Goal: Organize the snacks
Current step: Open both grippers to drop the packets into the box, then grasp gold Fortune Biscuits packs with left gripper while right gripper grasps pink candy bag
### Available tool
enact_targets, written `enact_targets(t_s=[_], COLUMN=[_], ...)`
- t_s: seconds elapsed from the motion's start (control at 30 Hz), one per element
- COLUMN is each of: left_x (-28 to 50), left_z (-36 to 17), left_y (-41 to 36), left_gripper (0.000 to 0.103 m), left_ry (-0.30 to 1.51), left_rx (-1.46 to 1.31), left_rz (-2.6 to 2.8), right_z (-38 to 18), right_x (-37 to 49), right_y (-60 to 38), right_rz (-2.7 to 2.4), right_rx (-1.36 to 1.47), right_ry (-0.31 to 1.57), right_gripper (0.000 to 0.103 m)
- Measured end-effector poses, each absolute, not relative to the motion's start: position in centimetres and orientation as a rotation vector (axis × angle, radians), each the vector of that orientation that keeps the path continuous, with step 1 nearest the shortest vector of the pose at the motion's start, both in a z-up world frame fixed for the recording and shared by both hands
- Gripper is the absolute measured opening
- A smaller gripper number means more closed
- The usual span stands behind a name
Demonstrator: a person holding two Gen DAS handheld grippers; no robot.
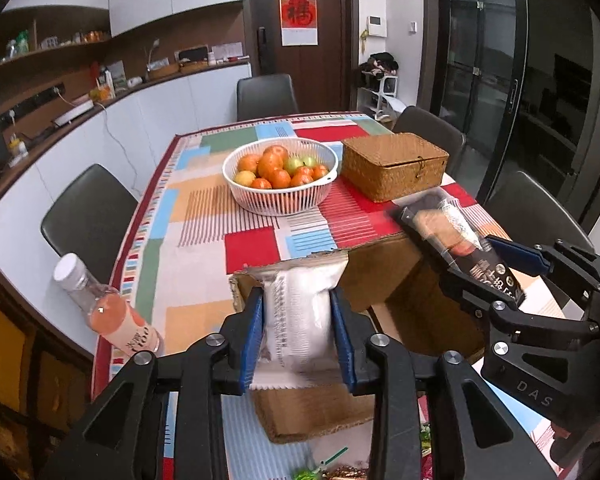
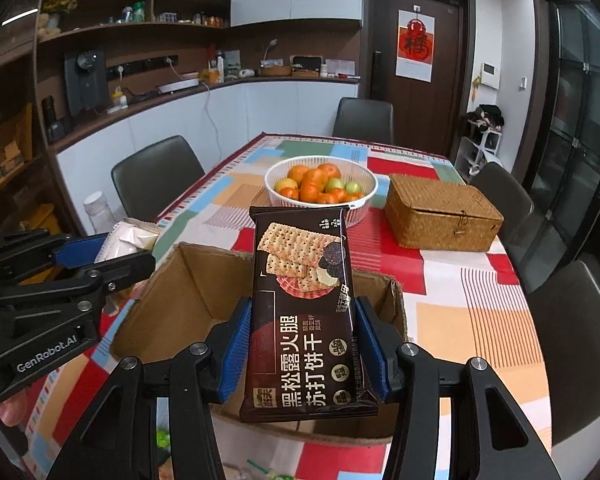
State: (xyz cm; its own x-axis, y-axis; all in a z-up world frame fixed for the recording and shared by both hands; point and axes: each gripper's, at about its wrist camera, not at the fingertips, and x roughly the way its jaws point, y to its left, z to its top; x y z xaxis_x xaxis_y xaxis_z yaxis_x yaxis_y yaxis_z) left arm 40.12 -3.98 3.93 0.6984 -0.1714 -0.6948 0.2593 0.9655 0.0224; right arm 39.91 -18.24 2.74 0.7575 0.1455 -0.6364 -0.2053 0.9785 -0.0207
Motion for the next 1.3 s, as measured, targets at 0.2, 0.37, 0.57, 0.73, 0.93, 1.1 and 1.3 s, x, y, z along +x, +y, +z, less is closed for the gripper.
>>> enact_targets(t_s=[0.2,0.37,0.57,0.73,0.93,1.1,1.3], left_x=[38.4,35.3,31.0,27.6,24.4,22.7,21.9], left_z=[4.9,5.9,6.4,6.1,4.9,3.0,-0.5], left_y=[-3.5,-2.9,-2.6,-2.3,-2.2,-2.4,-2.7], left_gripper=[0.061,0.067,0.072,0.076,0.078,0.079,0.079], left_ry=[0.717,0.671,0.623,0.609,0.612,0.641,0.724], left_rx=[0.104,0.118,0.138,0.143,0.154,0.180,0.196], left_rz=[-0.221,-0.212,-0.200,-0.214,-0.218,-0.229,-0.235], right_z=[3.1,3.8,4.0,3.6,2.5,0.9,-2.2], right_x=[39.6,37.3,33.7,30.2,27.0,25.1,23.7], right_y=[-18.1,-18.2,-18.4,-18.4,-18.4,-18.7,-19.2], right_rz=[0.155,0.153,0.176,0.176,0.191,0.185,0.174], right_rx=[-0.103,-0.098,-0.046,-0.034,-0.018,-0.012,-0.026], right_ry=[0.654,0.612,0.590,0.572,0.580,0.606,0.683], right_gripper=[0.066,0.067,0.070,0.071,0.072,0.073,0.073])
